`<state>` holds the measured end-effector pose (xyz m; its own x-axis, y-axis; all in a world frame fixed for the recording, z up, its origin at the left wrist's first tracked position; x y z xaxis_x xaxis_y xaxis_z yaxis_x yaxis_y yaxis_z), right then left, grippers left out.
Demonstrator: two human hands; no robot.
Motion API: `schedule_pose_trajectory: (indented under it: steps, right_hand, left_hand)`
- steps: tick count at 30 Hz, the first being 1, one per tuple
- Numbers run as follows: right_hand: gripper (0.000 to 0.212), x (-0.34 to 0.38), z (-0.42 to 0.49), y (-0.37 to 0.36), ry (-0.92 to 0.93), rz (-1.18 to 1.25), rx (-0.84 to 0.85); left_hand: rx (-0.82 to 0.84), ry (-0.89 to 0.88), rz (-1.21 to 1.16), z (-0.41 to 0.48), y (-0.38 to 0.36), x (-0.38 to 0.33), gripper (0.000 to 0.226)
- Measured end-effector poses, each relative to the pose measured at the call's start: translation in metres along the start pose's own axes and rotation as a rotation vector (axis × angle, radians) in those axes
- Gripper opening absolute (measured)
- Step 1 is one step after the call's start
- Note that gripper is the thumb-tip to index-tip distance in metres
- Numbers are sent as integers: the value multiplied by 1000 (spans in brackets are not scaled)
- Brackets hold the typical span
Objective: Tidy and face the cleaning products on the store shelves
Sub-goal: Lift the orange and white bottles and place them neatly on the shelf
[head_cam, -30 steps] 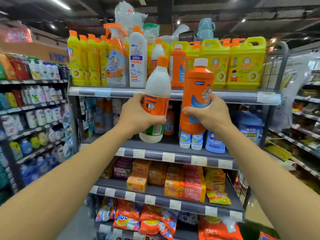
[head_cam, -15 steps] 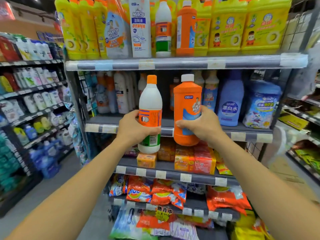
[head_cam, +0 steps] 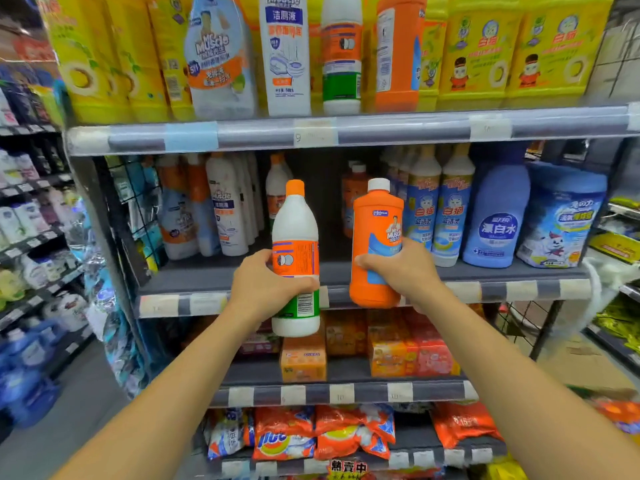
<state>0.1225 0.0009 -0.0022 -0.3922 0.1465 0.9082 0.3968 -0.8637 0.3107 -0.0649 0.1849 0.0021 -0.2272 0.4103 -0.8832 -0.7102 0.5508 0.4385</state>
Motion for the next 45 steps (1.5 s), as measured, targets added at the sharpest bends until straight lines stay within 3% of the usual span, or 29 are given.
schedule_pose_trajectory:
  steps: [8, 13, 20, 31, 36, 40, 43, 45]
  right_hand:
    - [56, -5, 67, -17, -11, -121, -125]
    - [47, -26, 111, -25, -19, -141, -200]
    - [78, -55, 160, -47, -24, -199, -216]
    - [76, -69, 186, -52, -2, -172, -272]
    - [82, -66, 184, -55, -59, -263, -141]
    - [49, -57, 146, -64, -32, -554, 140]
    - [60, -67, 104, -53, -70, -735, 227]
    - [67, -68, 85, -51, 6, -896, 245]
  left_hand:
    - [31, 3, -56, 44, 12, 5, 56]
    - [2, 18, -95, 70, 18, 12, 45]
    - [-47, 34, -144, 104, 26, 21, 55]
    - [-91, 22, -147, 150, 29, 29, 48]
    - [-98, 13, -147, 167, 21, 32, 56]
    - [-128, 20, -138, 189, 13, 33, 53]
    - [-176, 20, -80, 204, 10, 35, 54]
    - [-221, 19, -47, 210, 10, 36, 56]
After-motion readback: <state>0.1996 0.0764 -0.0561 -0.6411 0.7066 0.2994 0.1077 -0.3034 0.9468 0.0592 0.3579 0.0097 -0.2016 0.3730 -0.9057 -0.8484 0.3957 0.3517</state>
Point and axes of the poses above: each hand's wrist, its own z-axis towards the middle knuckle, its own y-axis out of the back of the hand, x = y × z, the point moved 10 cm from there along z, towards the middle knuckle, and after that the axes turned 4 degrees about y, right-handed, at the moved point
